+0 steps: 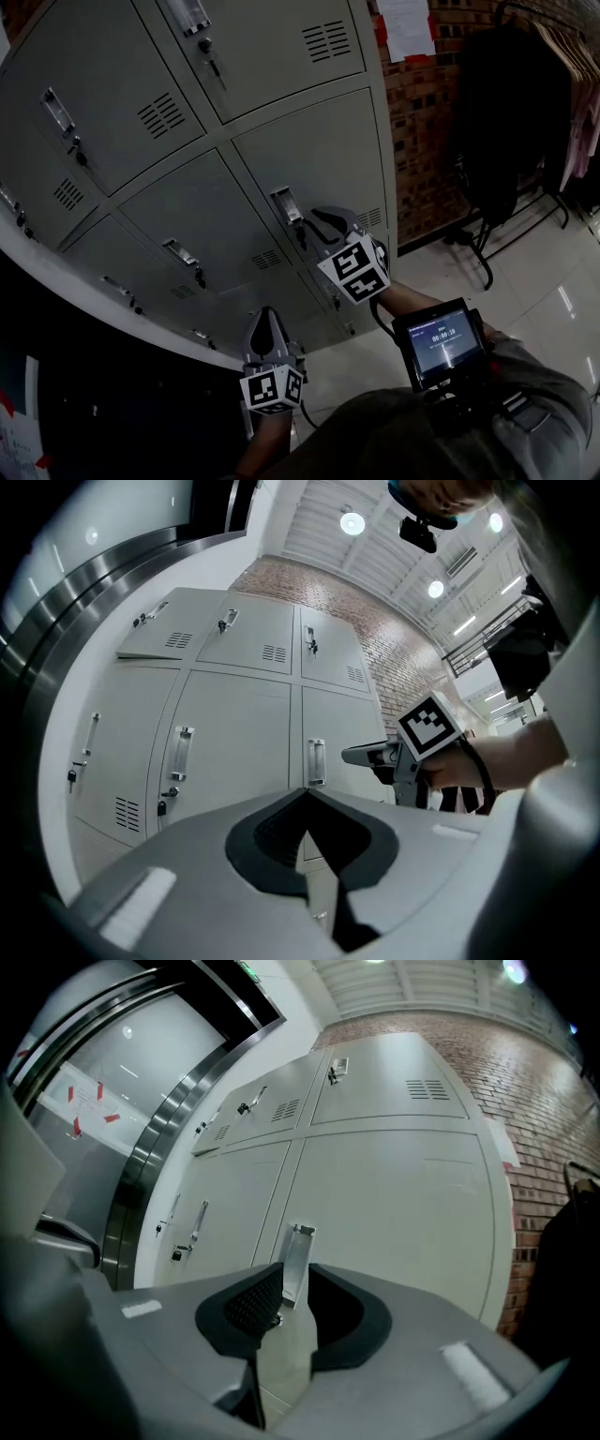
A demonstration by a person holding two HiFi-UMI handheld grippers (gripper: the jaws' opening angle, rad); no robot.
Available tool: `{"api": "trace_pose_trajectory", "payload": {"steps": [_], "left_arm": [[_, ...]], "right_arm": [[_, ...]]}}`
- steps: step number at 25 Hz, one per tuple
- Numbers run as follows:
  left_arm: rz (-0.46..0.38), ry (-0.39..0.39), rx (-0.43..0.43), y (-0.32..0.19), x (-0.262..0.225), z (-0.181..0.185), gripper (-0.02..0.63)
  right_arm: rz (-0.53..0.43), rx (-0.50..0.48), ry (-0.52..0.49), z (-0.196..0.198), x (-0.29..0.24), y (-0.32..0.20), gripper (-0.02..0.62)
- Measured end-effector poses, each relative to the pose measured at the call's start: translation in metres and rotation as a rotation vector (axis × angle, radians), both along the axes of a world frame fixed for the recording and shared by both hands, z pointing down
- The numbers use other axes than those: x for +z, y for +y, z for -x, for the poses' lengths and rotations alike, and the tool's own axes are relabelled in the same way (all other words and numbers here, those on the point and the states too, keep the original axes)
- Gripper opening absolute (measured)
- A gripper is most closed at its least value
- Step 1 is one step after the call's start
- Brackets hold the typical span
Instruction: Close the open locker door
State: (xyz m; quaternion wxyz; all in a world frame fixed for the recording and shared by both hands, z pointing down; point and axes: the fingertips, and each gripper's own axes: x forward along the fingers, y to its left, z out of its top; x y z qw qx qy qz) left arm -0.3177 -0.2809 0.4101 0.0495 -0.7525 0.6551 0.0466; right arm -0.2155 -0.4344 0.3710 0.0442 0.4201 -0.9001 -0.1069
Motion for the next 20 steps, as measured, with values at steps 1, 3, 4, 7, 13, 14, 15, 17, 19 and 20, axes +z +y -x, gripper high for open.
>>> {"api": "trace_pose_trajectory", "payload": {"steps": [1, 3, 4, 7, 13, 14, 15, 17, 19, 20], "left_arm": [[-0.002, 0.001, 0.004, 0.001, 0.0, -0.007, 0.0], [-0.007, 0.001, 0.009, 0.003, 0.0, -0.021, 0.0], [-0.009, 0.001, 0.011, 0.005, 0.0, -0.029, 0.0], [-0.009, -0.005, 0.012, 0.015, -0.005, -0.056, 0.0], [-0.004, -0.017, -0.009, 0.044, -0.009, -0.106, 0.0], [-0.004, -0.018, -0.017, 0.05, -0.01, -0.113, 0.0], [-0.006, -0.02, -0.024, 0.055, -0.01, -0.119, 0.0], [-0.007, -0.024, -0.036, 0.065, -0.009, -0.132, 0.0], [-0.004, -0.029, -0.042, 0.076, -0.009, -0.144, 0.0], [-0.003, -0.031, -0.043, 0.08, -0.009, -0.149, 0.0]], "right_arm": [[-0.001, 0.002, -0.001, -0.009, 0.0, 0.005, 0.089], [-0.006, 0.004, -0.006, -0.026, -0.001, 0.016, 0.081], [-0.01, 0.004, -0.01, -0.035, -0.002, 0.022, 0.077], [-0.024, 0.002, -0.029, -0.063, -0.005, 0.041, 0.049], [-0.031, -0.021, -0.06, -0.114, -0.007, 0.087, 0.006], [-0.029, -0.028, -0.063, -0.121, -0.007, 0.095, 0.006], [-0.028, -0.035, -0.066, -0.129, -0.006, 0.103, 0.006], [-0.028, -0.044, -0.072, -0.144, -0.006, 0.117, 0.006], [-0.026, -0.048, -0.078, -0.158, -0.006, 0.13, 0.006], [-0.024, -0.047, -0.081, -0.164, -0.005, 0.136, 0.006]]}}
